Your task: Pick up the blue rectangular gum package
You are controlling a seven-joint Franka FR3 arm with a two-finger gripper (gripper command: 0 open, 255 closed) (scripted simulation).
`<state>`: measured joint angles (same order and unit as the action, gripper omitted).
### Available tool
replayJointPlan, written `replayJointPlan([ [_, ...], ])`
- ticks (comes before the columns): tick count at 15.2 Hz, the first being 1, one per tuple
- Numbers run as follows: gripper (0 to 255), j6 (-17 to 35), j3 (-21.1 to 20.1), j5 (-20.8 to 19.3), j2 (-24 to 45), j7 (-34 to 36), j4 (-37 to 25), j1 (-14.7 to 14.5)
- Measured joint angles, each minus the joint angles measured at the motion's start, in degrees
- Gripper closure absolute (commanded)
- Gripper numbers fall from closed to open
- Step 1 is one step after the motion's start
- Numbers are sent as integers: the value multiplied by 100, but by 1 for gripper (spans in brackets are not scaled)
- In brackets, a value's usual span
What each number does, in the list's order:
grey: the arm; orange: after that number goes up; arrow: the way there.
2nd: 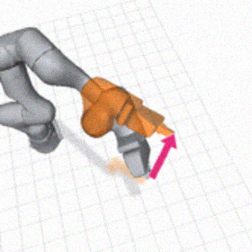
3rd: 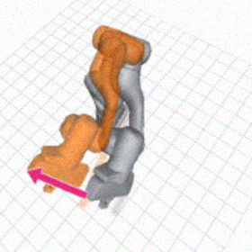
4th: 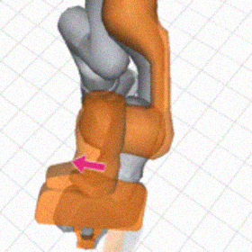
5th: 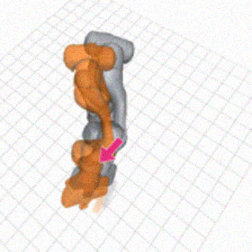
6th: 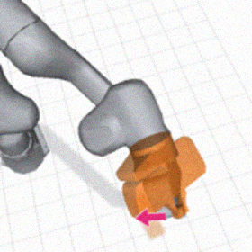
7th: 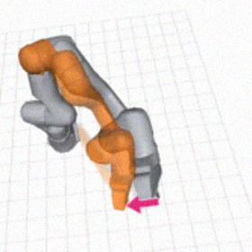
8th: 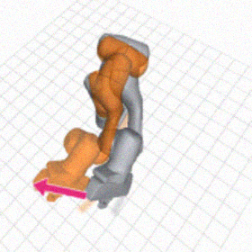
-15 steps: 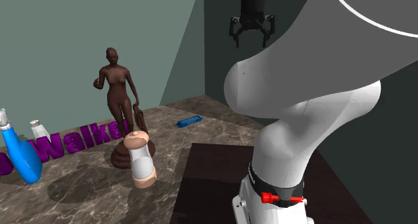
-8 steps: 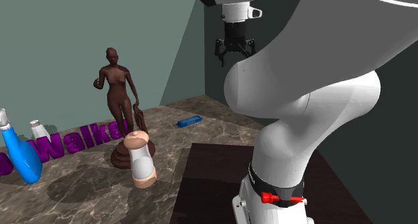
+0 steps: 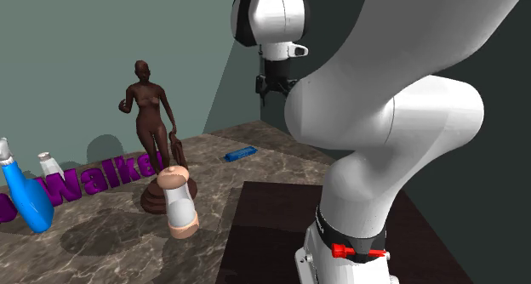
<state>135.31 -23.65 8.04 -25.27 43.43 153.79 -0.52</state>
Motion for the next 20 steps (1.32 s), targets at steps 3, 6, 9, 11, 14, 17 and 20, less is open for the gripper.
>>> replayJointPlan([
  [3, 0, 503, -362, -32, 588, 654, -63, 100],
  [6, 0, 1104, -773, -396, 1456, 1485, -280, 348],
  [9, 0, 1495, -1051, -1062, 2295, 2499, -619, 540],
  [11, 0, 1728, -1063, -1683, 2885, 3274, -856, 553],
  [14, 0, 1958, -795, -2588, 3737, 4413, -1308, 255],
  [17, 0, 2116, -371, -3195, 4502, 5317, -1830, -224],
  [20, 0, 2241, -40, -3493, 5035, 5805, -2224, -575],
])
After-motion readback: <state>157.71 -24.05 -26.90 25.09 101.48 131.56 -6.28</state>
